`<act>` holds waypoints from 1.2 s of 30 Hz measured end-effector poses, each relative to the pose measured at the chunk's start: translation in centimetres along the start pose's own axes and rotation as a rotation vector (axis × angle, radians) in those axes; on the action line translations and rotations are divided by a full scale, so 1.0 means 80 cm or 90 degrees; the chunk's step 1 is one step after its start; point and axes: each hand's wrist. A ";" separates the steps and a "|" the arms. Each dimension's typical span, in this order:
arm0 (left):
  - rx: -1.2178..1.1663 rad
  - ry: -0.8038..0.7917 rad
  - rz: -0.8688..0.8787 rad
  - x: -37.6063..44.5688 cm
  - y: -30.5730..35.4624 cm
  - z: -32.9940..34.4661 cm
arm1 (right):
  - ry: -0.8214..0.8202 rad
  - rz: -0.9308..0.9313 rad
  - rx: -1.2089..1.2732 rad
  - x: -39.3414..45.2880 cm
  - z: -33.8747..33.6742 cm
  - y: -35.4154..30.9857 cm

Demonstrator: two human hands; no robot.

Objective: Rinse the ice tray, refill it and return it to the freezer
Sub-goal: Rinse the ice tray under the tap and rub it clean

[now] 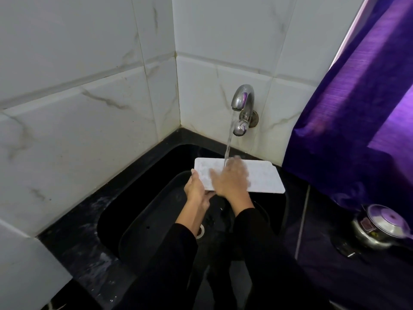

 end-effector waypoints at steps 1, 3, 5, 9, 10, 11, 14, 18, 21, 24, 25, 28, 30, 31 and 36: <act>-0.004 0.002 0.001 -0.001 -0.001 0.000 | 0.000 -0.096 -0.016 -0.008 0.005 -0.013; -0.015 0.014 0.004 0.001 0.001 -0.004 | -0.011 -0.242 -0.091 -0.015 0.011 -0.023; -0.016 0.021 0.010 0.003 0.006 -0.009 | -0.014 -0.235 -0.120 -0.003 0.007 -0.009; -0.018 0.020 0.016 0.008 0.015 -0.022 | -0.006 0.056 -0.067 0.020 -0.005 0.040; -0.010 0.019 0.013 0.007 0.014 -0.023 | -0.014 0.120 -0.055 0.019 -0.007 0.044; -0.004 0.015 0.010 0.006 0.012 -0.022 | -0.022 0.154 -0.053 0.016 -0.007 0.040; -0.004 -0.003 0.006 0.000 0.006 -0.013 | -0.007 0.051 -0.028 -0.004 0.001 -0.002; -0.012 0.012 0.002 -0.002 0.006 -0.012 | -0.014 -0.150 -0.080 -0.013 0.013 -0.024; 0.001 0.020 0.016 0.007 0.016 -0.027 | -0.026 -0.049 -0.080 -0.002 0.002 0.009; 0.011 0.033 0.014 0.011 0.012 -0.038 | -0.057 0.142 -0.044 -0.003 -0.003 0.032; 0.014 0.027 0.008 0.008 0.008 -0.038 | -0.057 0.149 -0.046 -0.008 0.000 0.024; 0.001 0.021 0.000 0.001 -0.004 -0.032 | -0.023 -0.046 -0.048 -0.027 0.022 -0.019; 0.000 0.013 0.006 0.002 -0.006 -0.032 | -0.023 -0.142 -0.061 -0.033 0.030 -0.030; 0.005 0.010 0.008 0.003 -0.004 -0.034 | -0.029 -0.139 -0.066 -0.030 0.028 -0.026; 0.009 -0.011 0.011 0.014 0.006 -0.053 | -0.061 0.081 -0.035 -0.010 -0.013 0.026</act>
Point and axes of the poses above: each hand's wrist, its own x-axis towards the middle knuckle, its own z-axis out of the palm, y = z × x, and after that the axes turned 6 degrees about z, right-handed
